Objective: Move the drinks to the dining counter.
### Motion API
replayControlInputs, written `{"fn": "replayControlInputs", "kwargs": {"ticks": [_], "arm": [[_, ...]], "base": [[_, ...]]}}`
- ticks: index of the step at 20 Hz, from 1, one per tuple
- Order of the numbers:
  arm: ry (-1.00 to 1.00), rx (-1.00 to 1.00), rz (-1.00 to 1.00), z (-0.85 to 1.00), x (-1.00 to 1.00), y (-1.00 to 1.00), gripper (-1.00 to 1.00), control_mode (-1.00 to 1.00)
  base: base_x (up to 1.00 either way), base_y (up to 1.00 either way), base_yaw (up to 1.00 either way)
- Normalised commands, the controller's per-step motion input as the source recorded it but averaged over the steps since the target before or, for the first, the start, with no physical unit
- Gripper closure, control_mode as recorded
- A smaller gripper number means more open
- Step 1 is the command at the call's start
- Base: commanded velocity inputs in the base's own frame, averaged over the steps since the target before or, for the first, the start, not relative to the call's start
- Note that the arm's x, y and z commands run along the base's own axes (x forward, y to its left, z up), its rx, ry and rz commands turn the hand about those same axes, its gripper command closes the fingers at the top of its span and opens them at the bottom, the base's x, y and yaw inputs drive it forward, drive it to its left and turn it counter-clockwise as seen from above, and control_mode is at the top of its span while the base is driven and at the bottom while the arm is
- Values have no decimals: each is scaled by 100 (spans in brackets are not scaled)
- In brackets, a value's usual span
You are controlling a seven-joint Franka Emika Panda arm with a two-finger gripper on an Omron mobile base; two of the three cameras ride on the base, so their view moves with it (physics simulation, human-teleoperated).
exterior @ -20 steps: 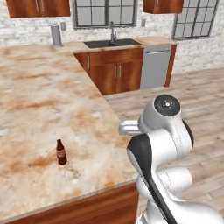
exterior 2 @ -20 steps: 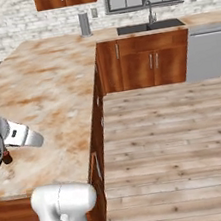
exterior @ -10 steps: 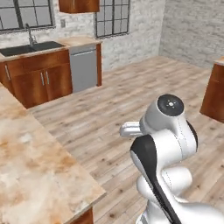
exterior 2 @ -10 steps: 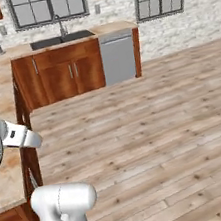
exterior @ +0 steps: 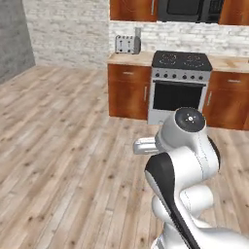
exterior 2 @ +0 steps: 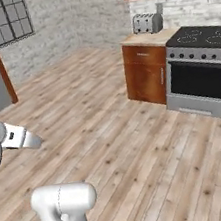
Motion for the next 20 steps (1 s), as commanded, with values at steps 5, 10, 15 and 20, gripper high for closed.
{"fn": "replayControlInputs", "kwargs": {"ticks": [5,10,15,20], "arm": [[0,0,0,0,0,0,-100,100],[0,0,0,0,0,0,-100,100],[0,0,0,0,0,0,-100,100],[0,0,0,0,0,0,-100,100]], "base": [[3,-26,-89],[17,-26,-74],[25,-27,-73],[66,-14,-65]]}}
